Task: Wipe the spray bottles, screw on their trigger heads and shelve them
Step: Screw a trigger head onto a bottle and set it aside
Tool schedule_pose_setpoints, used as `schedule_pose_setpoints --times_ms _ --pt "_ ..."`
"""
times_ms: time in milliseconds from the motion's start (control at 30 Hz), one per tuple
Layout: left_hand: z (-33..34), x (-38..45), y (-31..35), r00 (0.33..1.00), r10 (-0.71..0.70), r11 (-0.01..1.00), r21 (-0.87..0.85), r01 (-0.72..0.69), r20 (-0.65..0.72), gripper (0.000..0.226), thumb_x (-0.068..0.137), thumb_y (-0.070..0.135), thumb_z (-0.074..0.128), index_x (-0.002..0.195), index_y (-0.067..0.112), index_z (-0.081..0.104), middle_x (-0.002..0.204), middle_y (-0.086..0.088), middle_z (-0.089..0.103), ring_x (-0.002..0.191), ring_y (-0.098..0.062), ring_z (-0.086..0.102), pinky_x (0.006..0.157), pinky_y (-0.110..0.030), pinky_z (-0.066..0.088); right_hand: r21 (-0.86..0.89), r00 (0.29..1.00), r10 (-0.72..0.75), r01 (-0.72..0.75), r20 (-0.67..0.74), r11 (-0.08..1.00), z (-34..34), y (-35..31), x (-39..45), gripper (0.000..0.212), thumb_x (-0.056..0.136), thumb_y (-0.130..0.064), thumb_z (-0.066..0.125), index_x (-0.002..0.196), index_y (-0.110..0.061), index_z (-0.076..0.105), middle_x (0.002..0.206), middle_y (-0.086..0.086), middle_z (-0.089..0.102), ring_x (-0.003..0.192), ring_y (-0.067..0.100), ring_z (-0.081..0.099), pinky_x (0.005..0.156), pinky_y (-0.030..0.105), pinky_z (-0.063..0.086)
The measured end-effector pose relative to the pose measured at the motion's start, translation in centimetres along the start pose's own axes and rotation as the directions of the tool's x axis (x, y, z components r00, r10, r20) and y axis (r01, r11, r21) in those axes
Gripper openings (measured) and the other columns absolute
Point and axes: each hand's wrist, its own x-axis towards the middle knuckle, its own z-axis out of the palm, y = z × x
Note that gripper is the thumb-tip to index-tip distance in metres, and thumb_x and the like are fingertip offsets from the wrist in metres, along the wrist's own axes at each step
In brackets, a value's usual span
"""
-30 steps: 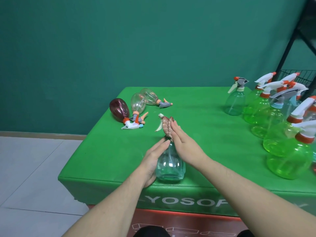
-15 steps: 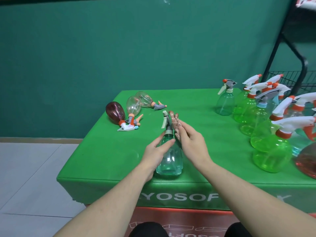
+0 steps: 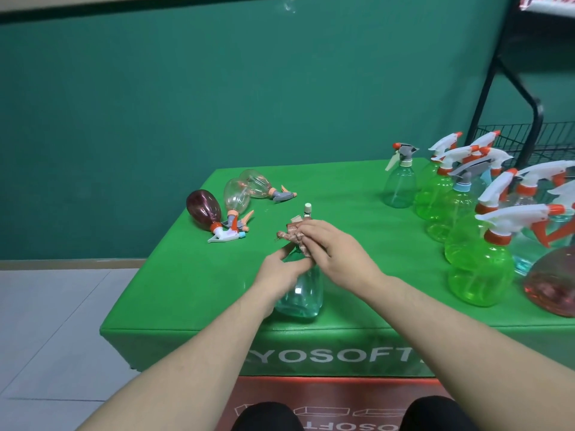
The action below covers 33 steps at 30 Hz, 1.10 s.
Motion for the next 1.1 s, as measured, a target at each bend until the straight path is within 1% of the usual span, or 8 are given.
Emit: schedule_pose_setpoints --times_ms 200,333,467,600,767,833,933,1100 --pt "0.0 0.1 0.2 0.998 -0.056 0.998 0.020 0.055 0.029 0.056 0.089 0.036 0.077 0.140 0.029 0.056 0.098 0.003 0.067 0.084 -0.010 0.059 0.074 -0.030 0.046 -0.107 0.995 -0.087 0.092 0.052 0.990 -1.0 0.8 -0.5 0.029 0.100 -0.015 0.059 0.127 -0.015 0.069 0.140 -0.004 0.059 0.125 0.016 0.057 0.108 0.030 0.044" --pt "-0.1 0.0 0.3 0.996 -0.058 0.995 0.084 0.052 0.066 0.066 0.086 0.041 0.080 0.143 0.024 0.052 0.126 0.001 0.064 0.101 -0.011 0.062 0.081 -0.028 0.044 -0.180 0.991 -0.090 0.107 0.100 0.978 -1.8 1.6 -0.9 0.033 0.098 -0.013 0.063 0.130 -0.018 0.068 0.151 -0.006 0.050 0.130 0.022 0.058 0.107 0.039 0.047" --pt "-0.3 -0.1 0.1 0.993 -0.048 0.993 0.108 0.036 0.109 0.082 0.081 0.043 0.084 0.150 0.021 0.045 0.146 -0.002 0.056 0.117 -0.020 0.058 0.097 -0.034 0.041 -0.149 0.996 -0.070 0.078 0.059 0.986 -1.5 1.9 -1.1 0.034 0.097 -0.009 0.063 0.129 -0.018 0.069 0.148 -0.007 0.054 0.132 0.016 0.054 0.113 0.021 0.035" --pt "-0.3 -0.1 -0.2 0.995 -0.066 0.998 0.024 0.065 0.072 0.075 0.081 0.044 0.084 0.144 0.023 0.050 0.135 -0.001 0.061 0.111 -0.019 0.060 0.101 -0.038 0.046 -0.017 0.997 -0.015 0.014 -0.070 1.000 -0.8 1.5 -1.6 0.030 0.098 -0.008 0.061 0.126 -0.015 0.070 0.137 -0.004 0.063 0.126 0.004 0.054 0.111 0.006 0.027" --pt "-1.1 -0.2 -0.9 0.995 -0.102 0.987 -0.129 0.100 -0.008 0.062 0.081 0.045 0.083 0.132 0.019 0.058 0.114 0.001 0.068 0.099 -0.016 0.064 0.071 -0.031 0.042 0.130 0.969 0.133 -0.107 -0.208 0.986 -1.0 1.3 -2.3 0.029 0.099 -0.007 0.059 0.124 -0.015 0.071 0.129 -0.006 0.067 0.114 -0.009 0.053 0.105 0.004 0.032" --pt "-1.0 -0.2 -1.1 0.996 -0.092 0.977 -0.193 0.088 -0.011 0.061 0.082 0.044 0.082 0.133 0.019 0.057 0.118 0.002 0.067 0.098 -0.014 0.063 0.082 -0.035 0.046 0.183 0.941 0.243 -0.202 -0.238 0.962 -1.1 1.2 -2.5 0.027 0.099 -0.008 0.058 0.122 -0.015 0.072 0.120 -0.005 0.071 0.100 -0.015 0.053 0.090 -0.004 0.032" --pt "-0.8 -0.1 -1.5 0.995 -0.103 0.963 -0.252 0.098 -0.006 0.056 0.083 0.044 0.081 0.129 0.023 0.056 0.116 0.007 0.063 0.095 -0.008 0.057 0.106 -0.045 0.038 0.264 0.875 0.441 -0.385 -0.201 0.884 -1.0 1.5 -2.3 0.024 0.102 -0.020 0.055 0.121 -0.021 0.071 0.101 -0.006 0.073 0.063 -0.004 0.057 0.059 0.006 0.040" --pt "-0.4 0.0 -1.1 0.992 -0.115 0.913 -0.388 0.125 0.050 0.046 0.085 0.038 0.080 0.126 0.028 0.060 0.120 -0.006 0.068 0.105 -0.027 0.068 0.078 -0.039 0.056 0.396 0.787 0.596 -0.502 -0.159 0.769 -1.0 1.7 -1.7 0.026 0.104 -0.023 0.051 0.123 -0.018 0.068 0.109 -0.010 0.067 0.099 0.008 0.059 0.081 0.021 0.042"
